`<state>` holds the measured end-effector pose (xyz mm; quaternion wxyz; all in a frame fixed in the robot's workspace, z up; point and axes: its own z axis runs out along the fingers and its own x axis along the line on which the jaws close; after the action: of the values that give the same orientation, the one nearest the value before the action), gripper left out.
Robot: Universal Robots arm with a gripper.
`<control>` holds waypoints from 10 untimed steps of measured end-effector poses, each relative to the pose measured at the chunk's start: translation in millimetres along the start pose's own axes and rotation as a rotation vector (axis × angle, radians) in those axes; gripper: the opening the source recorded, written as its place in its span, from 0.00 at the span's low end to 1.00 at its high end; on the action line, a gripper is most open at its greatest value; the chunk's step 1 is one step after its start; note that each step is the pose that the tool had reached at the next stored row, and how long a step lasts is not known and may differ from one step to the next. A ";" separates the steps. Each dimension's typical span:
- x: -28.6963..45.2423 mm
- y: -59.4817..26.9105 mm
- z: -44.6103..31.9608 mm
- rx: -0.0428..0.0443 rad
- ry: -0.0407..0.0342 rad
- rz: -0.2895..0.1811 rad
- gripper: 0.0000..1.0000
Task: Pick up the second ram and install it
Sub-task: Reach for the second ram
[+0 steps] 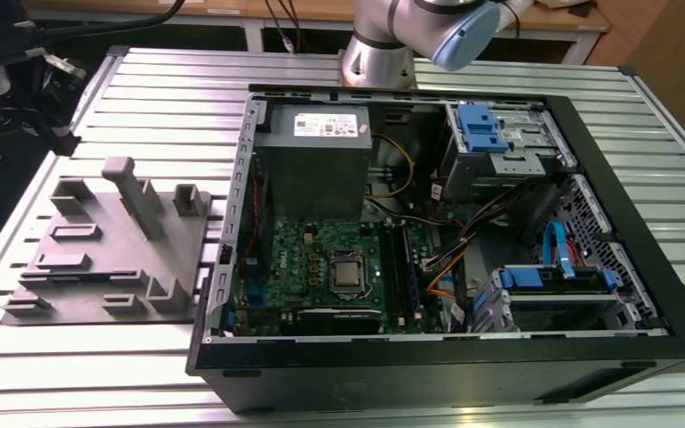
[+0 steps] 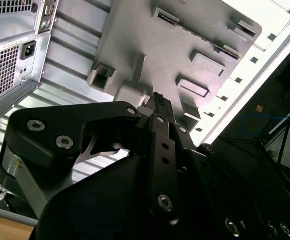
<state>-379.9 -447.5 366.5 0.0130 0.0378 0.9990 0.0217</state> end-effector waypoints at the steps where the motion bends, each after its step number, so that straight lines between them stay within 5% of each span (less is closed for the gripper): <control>1: 1.4 -0.9 1.0 0.0000 -0.0001 0.000 0.07; 10: 14.6 -9.3 10.1 -0.0001 -0.0001 0.000 0.07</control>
<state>-394.9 -455.2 355.6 0.0131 0.0379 0.9990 0.0217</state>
